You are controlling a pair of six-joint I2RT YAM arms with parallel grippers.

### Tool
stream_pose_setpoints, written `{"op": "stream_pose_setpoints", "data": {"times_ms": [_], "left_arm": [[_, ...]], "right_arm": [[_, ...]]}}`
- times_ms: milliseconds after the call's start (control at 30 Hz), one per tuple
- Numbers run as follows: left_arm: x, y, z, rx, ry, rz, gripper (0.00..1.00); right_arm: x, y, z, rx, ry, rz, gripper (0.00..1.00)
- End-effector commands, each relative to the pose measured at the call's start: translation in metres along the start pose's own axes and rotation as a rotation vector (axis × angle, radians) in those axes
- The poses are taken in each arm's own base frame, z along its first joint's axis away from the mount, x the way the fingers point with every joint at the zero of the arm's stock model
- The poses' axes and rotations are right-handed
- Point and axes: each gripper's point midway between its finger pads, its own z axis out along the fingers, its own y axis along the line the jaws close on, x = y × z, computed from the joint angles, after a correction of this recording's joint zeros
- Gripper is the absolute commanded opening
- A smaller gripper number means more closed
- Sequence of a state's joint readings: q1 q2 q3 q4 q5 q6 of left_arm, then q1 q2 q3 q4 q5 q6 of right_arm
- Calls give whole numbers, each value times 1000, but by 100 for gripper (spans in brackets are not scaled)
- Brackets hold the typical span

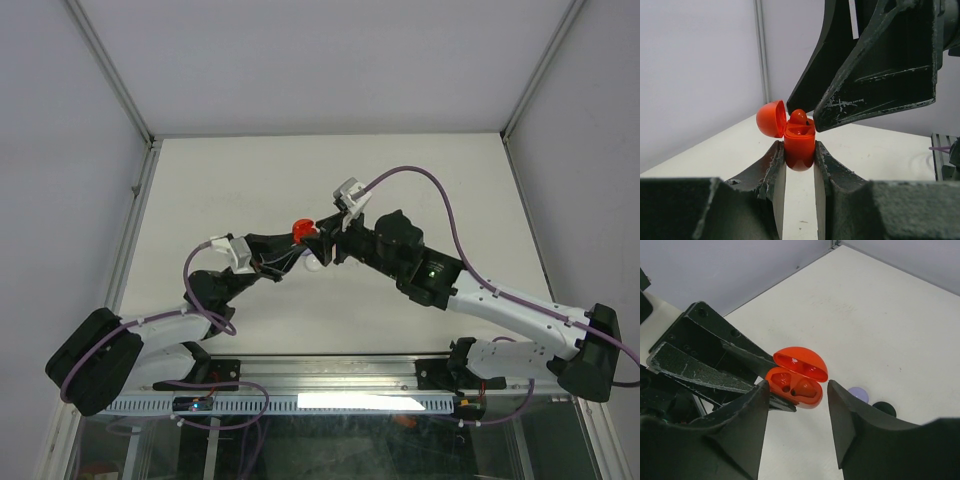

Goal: Insert the wireless bluetooth earbuds into the charging case
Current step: Place the earbud in the charging case, then move the earbud to the center of the board.

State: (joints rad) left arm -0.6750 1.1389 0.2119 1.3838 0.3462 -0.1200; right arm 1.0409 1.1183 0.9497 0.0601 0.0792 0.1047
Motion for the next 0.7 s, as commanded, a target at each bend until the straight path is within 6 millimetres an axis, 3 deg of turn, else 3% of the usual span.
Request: {"op": "stream_pose_setpoints", "data": {"times_ms": [0,167,500,667], "left_arm": [[-13,3,-6,-44,-62,1,0],[9,15,-22,-143,13,-56,0],[33,28,-44,-268,142,-98,0],[33,23,-48,-273,159,-149,0]], "right_arm": [[-33,-9,-9,67,-71,-1,54],[-34,-35,-17,203,-24,-48,63],[27,-124,-15,423,235,40,67],[61,-185,-25,578,327,110,68]]}}
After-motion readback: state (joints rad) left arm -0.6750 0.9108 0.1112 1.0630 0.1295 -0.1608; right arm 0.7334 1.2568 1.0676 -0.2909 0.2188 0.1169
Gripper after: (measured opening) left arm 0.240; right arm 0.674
